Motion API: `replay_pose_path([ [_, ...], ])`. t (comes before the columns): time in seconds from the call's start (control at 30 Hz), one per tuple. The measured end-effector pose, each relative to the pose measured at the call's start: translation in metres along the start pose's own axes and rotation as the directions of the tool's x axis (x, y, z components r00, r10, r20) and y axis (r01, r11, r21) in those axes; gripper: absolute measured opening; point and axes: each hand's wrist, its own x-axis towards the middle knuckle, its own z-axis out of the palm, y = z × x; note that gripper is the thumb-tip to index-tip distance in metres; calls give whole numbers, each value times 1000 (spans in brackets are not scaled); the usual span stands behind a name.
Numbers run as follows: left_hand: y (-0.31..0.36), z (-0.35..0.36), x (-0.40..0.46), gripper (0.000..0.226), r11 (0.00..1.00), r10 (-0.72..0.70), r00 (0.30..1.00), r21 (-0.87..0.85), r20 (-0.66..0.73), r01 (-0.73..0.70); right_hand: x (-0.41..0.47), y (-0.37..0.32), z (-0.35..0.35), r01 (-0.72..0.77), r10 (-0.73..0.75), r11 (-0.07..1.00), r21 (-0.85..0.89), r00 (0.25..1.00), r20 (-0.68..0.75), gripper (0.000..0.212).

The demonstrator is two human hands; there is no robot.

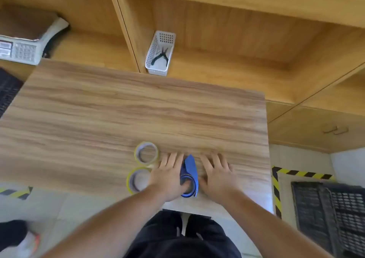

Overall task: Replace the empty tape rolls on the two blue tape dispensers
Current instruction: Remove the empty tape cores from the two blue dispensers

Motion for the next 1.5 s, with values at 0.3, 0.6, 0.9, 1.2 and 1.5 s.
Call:
replay_pose_path([
  [0.3, 0, 46, -10, 102, 989, -87, 985, -102, 151, 103, -9, -9, 41, 134, -122, 989, -66, 980, 159, 80],
  [0.6, 12, 63, -3, 98, 988, -76, 989, -122, 126, 92, -1, -9, 58, 126, -111, 986, -105, 984, 140, 87],
  [0.9, 0, 57, 1, 89, 999, -3, 987, -31, 163, 8, -2, -3, 60, 118, -103, 988, -102, 985, 140, 91],
  [1.2, -6, 55, -4, 90, 1000, 22, 984, -26, 177, -17, -1, 5, 62, 125, -104, 981, -147, 984, 144, 92],
  [1.5, 3, 43, -15, 84, 998, 56, 993, -16, 102, -55, 0, 2, 58, 124, -102, 983, -138, 982, 159, 85],
])
